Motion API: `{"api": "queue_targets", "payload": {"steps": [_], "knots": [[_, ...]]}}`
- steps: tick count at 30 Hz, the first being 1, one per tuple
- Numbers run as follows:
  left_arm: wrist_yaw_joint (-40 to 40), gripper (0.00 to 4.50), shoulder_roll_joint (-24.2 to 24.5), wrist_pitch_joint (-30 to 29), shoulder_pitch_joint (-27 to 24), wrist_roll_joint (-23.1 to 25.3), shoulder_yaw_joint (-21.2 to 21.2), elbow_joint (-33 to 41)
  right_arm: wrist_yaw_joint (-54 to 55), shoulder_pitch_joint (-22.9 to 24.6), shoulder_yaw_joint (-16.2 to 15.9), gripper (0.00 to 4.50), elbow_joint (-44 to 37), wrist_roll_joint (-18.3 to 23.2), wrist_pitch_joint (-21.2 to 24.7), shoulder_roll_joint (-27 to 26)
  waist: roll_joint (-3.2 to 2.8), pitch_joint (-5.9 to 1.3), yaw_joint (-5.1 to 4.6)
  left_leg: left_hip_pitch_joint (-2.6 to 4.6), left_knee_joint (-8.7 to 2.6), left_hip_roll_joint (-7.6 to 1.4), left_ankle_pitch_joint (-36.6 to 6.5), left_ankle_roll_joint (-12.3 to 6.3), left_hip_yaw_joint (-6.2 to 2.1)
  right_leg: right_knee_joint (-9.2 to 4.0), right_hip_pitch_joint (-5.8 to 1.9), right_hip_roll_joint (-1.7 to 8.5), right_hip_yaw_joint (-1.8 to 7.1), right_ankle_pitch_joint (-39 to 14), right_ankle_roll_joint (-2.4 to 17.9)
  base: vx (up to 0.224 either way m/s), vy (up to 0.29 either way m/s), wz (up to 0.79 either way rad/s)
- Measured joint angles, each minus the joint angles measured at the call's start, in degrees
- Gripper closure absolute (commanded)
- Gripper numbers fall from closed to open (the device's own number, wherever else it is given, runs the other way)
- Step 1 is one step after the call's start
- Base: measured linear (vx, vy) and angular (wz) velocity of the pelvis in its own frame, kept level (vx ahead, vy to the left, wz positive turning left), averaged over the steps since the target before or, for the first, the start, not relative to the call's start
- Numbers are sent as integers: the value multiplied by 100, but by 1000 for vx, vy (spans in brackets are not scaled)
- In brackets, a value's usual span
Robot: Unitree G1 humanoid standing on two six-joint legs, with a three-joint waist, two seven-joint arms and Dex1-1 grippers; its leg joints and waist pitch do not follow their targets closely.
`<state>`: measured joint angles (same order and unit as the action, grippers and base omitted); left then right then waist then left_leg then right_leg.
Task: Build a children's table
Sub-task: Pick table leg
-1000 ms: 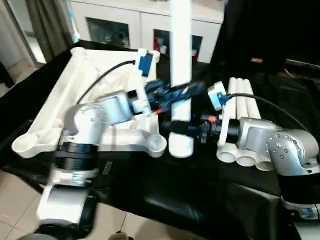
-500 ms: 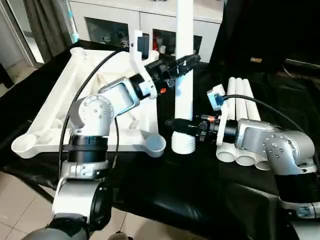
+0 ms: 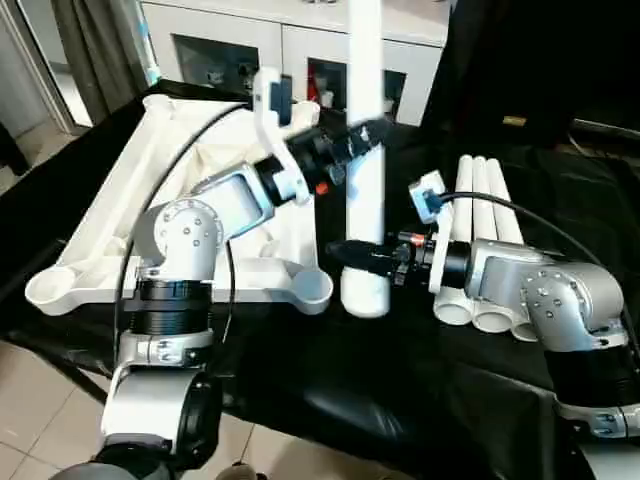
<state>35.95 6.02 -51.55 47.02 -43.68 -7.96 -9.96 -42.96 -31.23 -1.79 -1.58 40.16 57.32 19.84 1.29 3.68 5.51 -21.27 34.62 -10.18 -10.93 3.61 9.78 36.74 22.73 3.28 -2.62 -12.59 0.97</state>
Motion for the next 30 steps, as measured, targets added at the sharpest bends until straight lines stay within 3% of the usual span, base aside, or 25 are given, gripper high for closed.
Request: {"api": "queue_targets", "payload": {"steps": [5, 11, 16, 17, 26, 27, 30], "knots": [[765, 270, 337, -113, 14, -61, 233, -10, -424, 6, -16, 140, -63, 106, 1, 276, 0, 0, 4, 1, 0, 0, 0, 0, 0, 2, 0, 0, 0, 0, 0, 0, 0, 0], [1013, 271, 423, -131, 173, -60, 285, -170, -526, 12, -18, 140, -187, 146, 2, 368, 0, 0, 25, 4, 1, 0, 0, 1, 0, 3, -1, 0, 1, 0, 0, 0, 0, 0], [1145, 271, 480, -81, 176, -48, 316, -236, -575, 24, -43, 176, -210, 185, 23, 389, 0, 0, 30, 2, 1, 0, 0, 0, 0, 3, -1, 0, 1, 0, 0, 0, 0, 0], [1155, 271, 480, -81, 177, -48, 317, -236, -573, 24, -43, 200, -210, 195, 31, 388, 0, 0, 33, 2, 1, 0, 0, 0, 0, 3, -1, 0, 1, 0, 0, 0, 0, 0], [1010, 271, 444, -41, 177, -16, 307, -255, -475, 22, -57, 256, -207, 179, 26, 307, 0, 0, 41, 2, 1, 0, 0, 0, 0, 5, 0, 0, 1, 0, 0, 0, 0, 0], [951, 215, 405, -27, 177, -5, 293, -252, -444, 22, -56, 259, -198, 178, 7, 295, 0, 0, 46, 2, 1, 0, 0, 0, 0, 5, -1, 0, 1, 0, 0, 0, 0, 0], [580, 195, 201, -24, 174, 46, 256, -162, -276, 13, -53, 263, -163, 46, -56, 266, 1, 0, 56, 0, 3, 0, 0, 0, 0, 4, 0, 1, 0, 0, 0, 0, 0, 0]]}}
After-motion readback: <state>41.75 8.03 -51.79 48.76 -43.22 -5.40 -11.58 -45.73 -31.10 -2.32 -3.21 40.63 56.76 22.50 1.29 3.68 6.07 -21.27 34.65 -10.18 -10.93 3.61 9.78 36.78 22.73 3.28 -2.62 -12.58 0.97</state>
